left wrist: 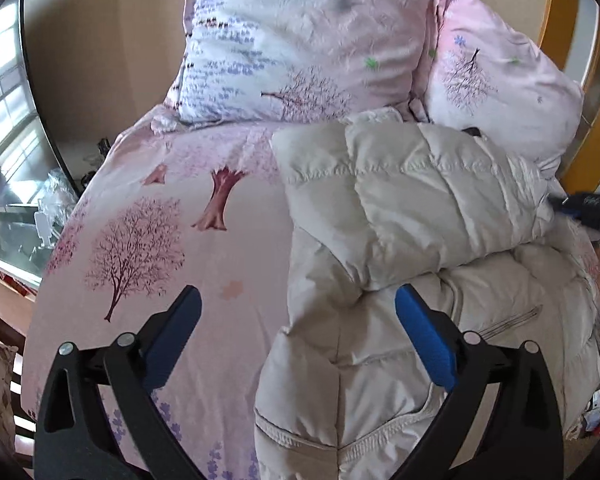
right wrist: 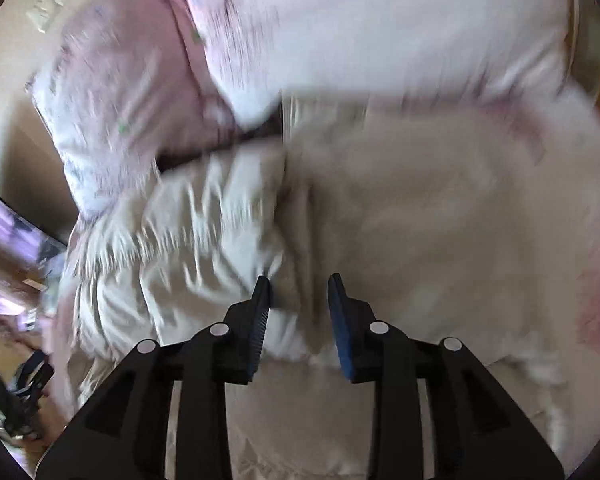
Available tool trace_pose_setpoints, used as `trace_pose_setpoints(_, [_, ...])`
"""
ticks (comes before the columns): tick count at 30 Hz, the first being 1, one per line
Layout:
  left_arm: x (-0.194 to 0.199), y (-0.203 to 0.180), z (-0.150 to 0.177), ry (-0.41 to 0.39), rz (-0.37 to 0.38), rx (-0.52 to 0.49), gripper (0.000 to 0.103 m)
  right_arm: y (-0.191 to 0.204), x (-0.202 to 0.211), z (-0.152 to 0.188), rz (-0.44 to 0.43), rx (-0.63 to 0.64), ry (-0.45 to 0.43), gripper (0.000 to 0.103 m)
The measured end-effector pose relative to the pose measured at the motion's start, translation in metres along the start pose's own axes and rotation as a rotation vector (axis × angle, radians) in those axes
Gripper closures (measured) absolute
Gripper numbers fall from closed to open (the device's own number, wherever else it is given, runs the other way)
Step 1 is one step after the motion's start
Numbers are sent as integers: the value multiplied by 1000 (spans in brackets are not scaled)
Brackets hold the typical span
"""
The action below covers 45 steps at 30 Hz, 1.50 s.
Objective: Fold large clothes
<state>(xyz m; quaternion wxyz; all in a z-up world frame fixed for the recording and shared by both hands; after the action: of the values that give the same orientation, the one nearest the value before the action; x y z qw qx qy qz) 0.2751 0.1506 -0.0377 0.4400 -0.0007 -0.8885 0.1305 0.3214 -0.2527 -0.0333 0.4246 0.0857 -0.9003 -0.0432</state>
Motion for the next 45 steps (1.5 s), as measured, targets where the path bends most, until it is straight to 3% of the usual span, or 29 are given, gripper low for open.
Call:
trace_pose_setpoints(2, [-3,1,1,13,12,11,5,9,12,-9,18,73,-68,72])
trace_pose_setpoints(4, [-7,1,3,31,18,23,4,20,9,-8,-32,122,-60,79])
trace_pose_setpoints(8, [-10,1,6,41,-1,25,4,32,-14,0,-67,173,25,81])
trace_pose_setpoints(11, [-12,4,9,49,-14,22,4,23,-49,13,-54,124,168,90])
trace_pose_setpoints(13, [-13,7,11,51,-24,21,4,15,-66,18,-79,78,215,92])
trace_pose_setpoints(17, [-2,6,12,-29,-28,-15,4,8,-71,16,-113,35,268,91])
trace_pose_setpoints(19, [7,3,15,-52,-16,-42,4,11,-56,13,-130,41,249,82])
trace_pose_setpoints(20, [10,3,17,-49,-8,-48,4,11,-45,10,-157,35,222,66])
trace_pose_setpoints(21, [13,5,20,-46,-7,-46,4,9,-26,10,-192,18,177,41])
trace_pose_setpoints(23, [16,13,23,-43,-19,-24,3,-1,8,12,-205,1,94,20])
trace_pose_setpoints(28, [19,40,32,-18,39,79,3,-52,72,44,-229,-99,7,20])
trace_pose_setpoints(33, [22,64,50,34,122,196,3,-116,104,94,-162,-235,-8,20])
trace_pose_setpoints(36, [23,70,66,69,179,238,4,-144,117,129,-172,-308,12,20])
trace_pose_setpoints(40, [24,65,88,117,251,251,4,-156,118,170,-208,-354,45,23])
trace_pose_setpoints(45, [24,57,107,161,277,241,6,-161,114,209,-264,-430,93,26])
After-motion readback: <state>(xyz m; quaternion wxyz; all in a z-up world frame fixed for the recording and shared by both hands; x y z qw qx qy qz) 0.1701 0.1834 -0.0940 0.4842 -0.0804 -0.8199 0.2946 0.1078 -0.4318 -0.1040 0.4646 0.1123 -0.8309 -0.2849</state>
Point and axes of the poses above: each gripper's, at about its wrist camera, not at the fingertips, and x roughly against the way its jaws point, y to its left, z to its underside, the point moved 8 cm from there along -x, roughly the way its jaws point, and after that the axes turned 14 degrees about x, right-handed, at the moved point
